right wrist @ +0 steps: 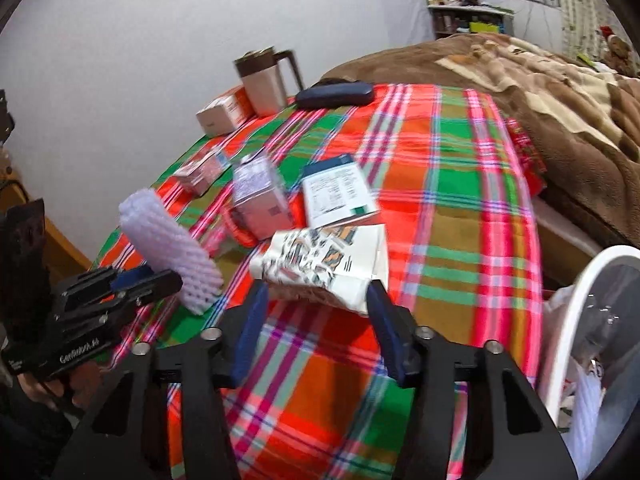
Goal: Collect trash
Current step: 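Grasp a second white foam mesh sleeve with the left gripper while the right grasps the patterned paper cup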
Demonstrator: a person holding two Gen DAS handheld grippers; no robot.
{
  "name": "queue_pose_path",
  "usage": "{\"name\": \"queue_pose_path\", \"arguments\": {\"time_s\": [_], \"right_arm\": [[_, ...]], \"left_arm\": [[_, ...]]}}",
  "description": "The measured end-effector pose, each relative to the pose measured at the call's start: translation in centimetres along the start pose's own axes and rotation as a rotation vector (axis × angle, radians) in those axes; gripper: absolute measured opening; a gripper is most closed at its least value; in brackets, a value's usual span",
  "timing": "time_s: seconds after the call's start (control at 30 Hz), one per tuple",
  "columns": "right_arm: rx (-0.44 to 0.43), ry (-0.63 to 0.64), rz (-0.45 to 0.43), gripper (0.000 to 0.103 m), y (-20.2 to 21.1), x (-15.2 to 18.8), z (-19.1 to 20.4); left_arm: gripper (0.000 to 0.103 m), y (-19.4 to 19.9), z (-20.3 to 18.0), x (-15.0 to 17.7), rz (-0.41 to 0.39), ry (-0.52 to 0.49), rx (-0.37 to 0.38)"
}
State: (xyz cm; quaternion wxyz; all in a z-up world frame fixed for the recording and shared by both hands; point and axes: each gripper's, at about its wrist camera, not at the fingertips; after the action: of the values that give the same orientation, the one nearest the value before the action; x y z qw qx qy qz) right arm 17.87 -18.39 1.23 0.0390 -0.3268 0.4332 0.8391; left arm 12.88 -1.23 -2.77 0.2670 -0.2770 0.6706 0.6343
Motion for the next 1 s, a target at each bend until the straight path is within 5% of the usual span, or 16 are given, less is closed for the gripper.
{"name": "queue_pose_path", "arguments": {"time_s": [0.23, 0.53, 1.0], "right_arm": [[-0.066, 0.091, 0.042, 0.05, -0.3, 0.9, 3.5], [0.042, 0.123, -0.004, 0.05, 0.2, 0.1, 3.3], [0.053, 0.237, 0.074, 0.05, -2.3, 0.7, 4.8]], "left_arm": [[0.024, 0.4, 1.6, 0.4, 0.002, 0.041, -0.018], [0.024, 0.7, 2.6, 0.9, 0.009, 0.07, -0.02], [0.024, 0.3, 2.6, 1.2, 0.013, 0.073, -0.023]]}}
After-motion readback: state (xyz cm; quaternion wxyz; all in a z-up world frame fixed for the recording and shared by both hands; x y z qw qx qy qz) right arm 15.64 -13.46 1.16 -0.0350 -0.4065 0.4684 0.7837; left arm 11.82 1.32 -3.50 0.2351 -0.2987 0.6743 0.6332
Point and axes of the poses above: each gripper's, at about its wrist camera, not at the fingertips, and y roughly against the way its jaws point, z to its left, x to its underside, and after that the axes turned 12 degrees about -x, right-handed
